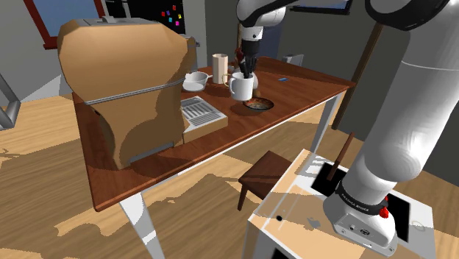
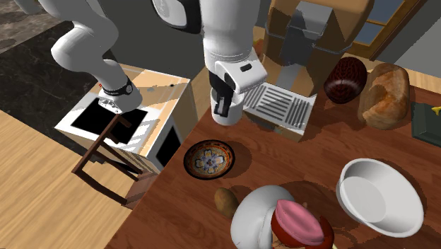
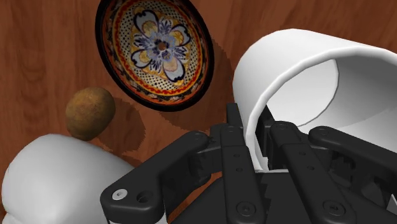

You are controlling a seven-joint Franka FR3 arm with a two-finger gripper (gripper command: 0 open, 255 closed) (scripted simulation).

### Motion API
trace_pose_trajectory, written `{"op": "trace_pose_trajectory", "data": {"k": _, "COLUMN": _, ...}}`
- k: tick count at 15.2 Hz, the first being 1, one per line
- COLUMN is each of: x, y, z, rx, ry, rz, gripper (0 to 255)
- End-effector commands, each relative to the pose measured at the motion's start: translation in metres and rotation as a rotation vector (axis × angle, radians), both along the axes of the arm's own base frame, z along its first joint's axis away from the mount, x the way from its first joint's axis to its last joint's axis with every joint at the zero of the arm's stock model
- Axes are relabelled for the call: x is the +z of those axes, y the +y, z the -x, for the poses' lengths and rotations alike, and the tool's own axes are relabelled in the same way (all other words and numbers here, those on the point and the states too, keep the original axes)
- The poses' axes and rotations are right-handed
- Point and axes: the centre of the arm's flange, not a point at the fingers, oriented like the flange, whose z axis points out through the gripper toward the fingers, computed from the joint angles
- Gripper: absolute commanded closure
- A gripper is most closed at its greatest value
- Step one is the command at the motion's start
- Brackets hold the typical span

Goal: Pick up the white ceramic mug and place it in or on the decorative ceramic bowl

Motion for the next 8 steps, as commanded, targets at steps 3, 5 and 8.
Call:
{"op": "trace_pose_trajectory", "data": {"k": 3, "x": 0.011, "y": -0.049, "z": 0.007, "rx": 0.000, "ry": 0.000, "rz": 0.000, "gripper": 255}}
{"op": "trace_pose_trajectory", "data": {"k": 5, "x": 0.017, "y": -0.075, "z": 0.010, "rx": 0.000, "ry": 0.000, "rz": 0.000, "gripper": 255}}
{"op": "trace_pose_trajectory", "data": {"k": 8, "x": 0.025, "y": -0.113, "z": 0.014, "rx": 0.000, "ry": 0.000, "rz": 0.000, "gripper": 255}}
